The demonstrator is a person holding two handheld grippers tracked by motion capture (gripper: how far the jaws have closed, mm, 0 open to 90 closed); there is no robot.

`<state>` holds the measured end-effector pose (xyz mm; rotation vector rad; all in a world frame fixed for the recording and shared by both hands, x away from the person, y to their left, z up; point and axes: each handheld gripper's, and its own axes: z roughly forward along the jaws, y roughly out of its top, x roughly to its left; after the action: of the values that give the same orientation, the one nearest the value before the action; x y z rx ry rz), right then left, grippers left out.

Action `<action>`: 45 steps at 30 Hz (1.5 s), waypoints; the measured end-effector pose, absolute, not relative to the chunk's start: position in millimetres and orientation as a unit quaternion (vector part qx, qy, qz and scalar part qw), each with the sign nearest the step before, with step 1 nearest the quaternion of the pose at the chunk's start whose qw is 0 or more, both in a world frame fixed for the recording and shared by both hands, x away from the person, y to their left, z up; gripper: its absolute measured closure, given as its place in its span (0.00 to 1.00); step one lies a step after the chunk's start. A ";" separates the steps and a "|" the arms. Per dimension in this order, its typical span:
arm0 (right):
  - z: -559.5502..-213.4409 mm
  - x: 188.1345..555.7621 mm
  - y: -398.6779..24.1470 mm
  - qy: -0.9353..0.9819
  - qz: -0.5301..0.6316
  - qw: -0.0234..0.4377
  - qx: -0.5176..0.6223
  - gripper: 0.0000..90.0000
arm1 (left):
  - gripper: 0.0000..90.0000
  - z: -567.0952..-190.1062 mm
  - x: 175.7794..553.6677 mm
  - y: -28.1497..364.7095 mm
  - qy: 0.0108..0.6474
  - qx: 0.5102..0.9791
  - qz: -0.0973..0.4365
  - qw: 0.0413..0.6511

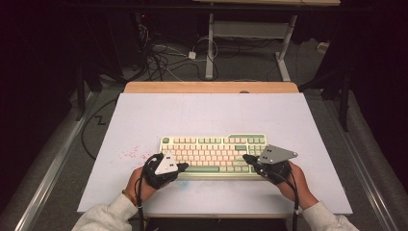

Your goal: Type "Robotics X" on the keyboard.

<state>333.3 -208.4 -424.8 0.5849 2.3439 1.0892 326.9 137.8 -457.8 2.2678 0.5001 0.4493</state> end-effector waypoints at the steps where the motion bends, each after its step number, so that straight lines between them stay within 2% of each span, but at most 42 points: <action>1: -424.9 333.3 -208.5 0.858 0.398 0.244 0.215 1.00 | 0.97 -458.6 327.8 135.6 0.193 0.892 0.173 0.370; 4: -425.3 333.3 -209.0 0.858 0.397 0.244 0.215 1.00 | 0.97 -464.7 328.6 130.4 0.185 0.903 0.162 0.352; 6: -425.9 333.5 -209.1 0.859 0.395 0.244 0.216 1.00 | 0.97 -462.3 327.3 129.0 0.182 0.905 0.173 0.344; 12: -430.0 336.4 -208.8 0.864 0.384 0.240 0.218 1.00 | 0.97 -452.2 326.0 141.0 0.197 0.883 0.191 0.381; 13: -430.9 336.8 -208.5 0.864 0.383 0.240 0.221 1.00 | 0.92 -450.4 326.0 143.0 0.199 0.881 0.192 0.385; 16: -433.7 339.1 -207.8 0.867 0.377 0.237 0.222 1.00 | 0.90 -447.4 325.5 148.7 0.203 0.875 0.203 0.389; 17: -434.9 339.7 -207.3 0.869 0.375 0.235 0.221 1.00 | 0.85 -446.7 325.9 150.2 0.206 0.875 0.206 0.387; 19: -437.3 340.7 -205.5 0.872 0.369 0.234 0.223 1.00 | 0.85 -445.7 326.1 153.1 0.209 0.872 0.207 0.391; 28: -444.8 347.2 -200.7 0.879 0.351 0.228 0.227 1.00 | 0.45 -441.5 328.2 160.9 0.225 0.866 0.228 0.384; 30: -446.3 348.1 -199.3 0.881 0.346 0.228 0.230 1.00 | 0.31 -441.1 327.5 162.5 0.233 0.859 0.241 0.388; 31: -446.9 348.8 -198.9 0.882 0.344 0.226 0.230 1.00 | 0.27 -440.7 327.5 163.4 0.234 0.858 0.242 0.388; 34: -448.7 349.9 -198.1 0.885 0.336 0.225 0.231 1.00 | 0.26 -439.7 327.8 166.4 0.236 0.856 0.243 0.391; 36: -449.9 350.9 -197.8 0.887 0.331 0.226 0.230 1.00 | 0.22 -439.1 328.3 168.7 0.238 0.854 0.247 0.393; 41: -451.9 351.3 -196.5 0.889 0.324 0.226 0.232 1.00 | 0.22 -437.1 328.9 173.1 0.243 0.853 0.250 0.389; 45: -453.2 351.5 -195.8 0.889 0.322 0.227 0.232 1.00 | 0.31 -434.8 328.7 177.8 0.241 0.856 0.245 0.386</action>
<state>351.5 -195.8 -453.2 0.6382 2.4505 0.8878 328.7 177.8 -434.8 2.1790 0.6134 0.6233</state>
